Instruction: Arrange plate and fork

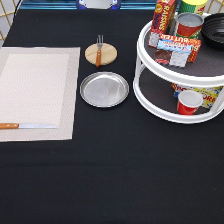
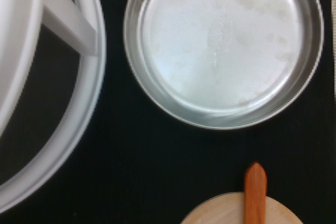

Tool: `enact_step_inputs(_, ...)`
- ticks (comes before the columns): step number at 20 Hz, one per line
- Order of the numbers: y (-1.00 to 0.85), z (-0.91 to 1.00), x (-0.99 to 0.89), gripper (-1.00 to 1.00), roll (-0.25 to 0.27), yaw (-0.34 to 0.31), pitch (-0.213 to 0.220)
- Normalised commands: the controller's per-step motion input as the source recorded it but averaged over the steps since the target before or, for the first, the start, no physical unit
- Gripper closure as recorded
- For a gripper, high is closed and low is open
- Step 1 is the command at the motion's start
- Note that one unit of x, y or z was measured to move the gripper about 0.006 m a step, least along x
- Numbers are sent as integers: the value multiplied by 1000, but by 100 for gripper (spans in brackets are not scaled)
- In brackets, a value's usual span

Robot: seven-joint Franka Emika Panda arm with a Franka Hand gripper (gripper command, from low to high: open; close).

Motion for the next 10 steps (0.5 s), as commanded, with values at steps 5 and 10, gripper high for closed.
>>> enact_step_inputs(5,-18,0,114,-100,0,0,-4)
enact_step_inputs(10,-137,34,663,-100,1,0,0)
